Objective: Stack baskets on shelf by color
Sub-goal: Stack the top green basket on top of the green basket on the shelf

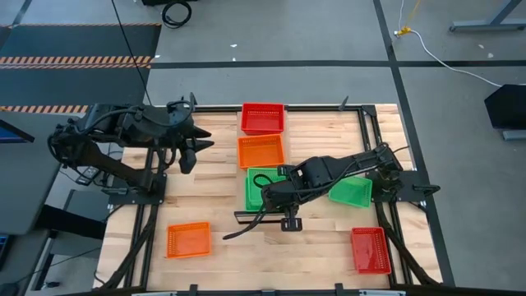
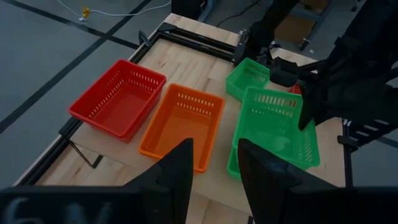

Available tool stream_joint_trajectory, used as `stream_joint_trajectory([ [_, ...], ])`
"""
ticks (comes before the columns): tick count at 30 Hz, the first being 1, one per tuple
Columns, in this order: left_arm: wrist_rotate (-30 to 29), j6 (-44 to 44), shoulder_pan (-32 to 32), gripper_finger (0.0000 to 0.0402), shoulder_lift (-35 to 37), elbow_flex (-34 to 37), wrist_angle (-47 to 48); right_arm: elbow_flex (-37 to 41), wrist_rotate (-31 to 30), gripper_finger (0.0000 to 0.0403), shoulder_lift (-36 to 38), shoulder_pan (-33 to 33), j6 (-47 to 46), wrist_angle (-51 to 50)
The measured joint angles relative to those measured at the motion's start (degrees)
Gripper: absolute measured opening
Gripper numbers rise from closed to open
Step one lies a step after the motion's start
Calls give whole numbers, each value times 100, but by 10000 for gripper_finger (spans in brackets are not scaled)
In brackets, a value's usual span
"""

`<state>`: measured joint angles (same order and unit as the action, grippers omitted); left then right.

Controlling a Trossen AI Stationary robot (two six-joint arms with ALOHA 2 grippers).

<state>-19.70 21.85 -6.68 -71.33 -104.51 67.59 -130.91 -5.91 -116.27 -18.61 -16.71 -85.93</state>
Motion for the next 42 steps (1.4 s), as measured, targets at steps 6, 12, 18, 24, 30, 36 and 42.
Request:
stream_joint_trajectory([
  [6,0,-4,0,132,1,0,0,0,81,20,2,0,-1,2],
  [12,0,-20,0,132,0,0,0,0,105,39,2,4,0,2],
  [18,0,-61,0,132,0,0,0,0,100,59,2,5,-2,11],
  [24,0,-60,0,132,1,0,2,0,-41,65,2,12,-19,65],
  [30,0,-57,0,132,0,0,2,0,-90,57,2,101,-20,153],
  [36,0,-47,0,132,1,0,48,0,-164,17,4,120,-2,269],
  [42,0,-44,0,132,0,0,63,0,13,24,4,118,0,627],
])
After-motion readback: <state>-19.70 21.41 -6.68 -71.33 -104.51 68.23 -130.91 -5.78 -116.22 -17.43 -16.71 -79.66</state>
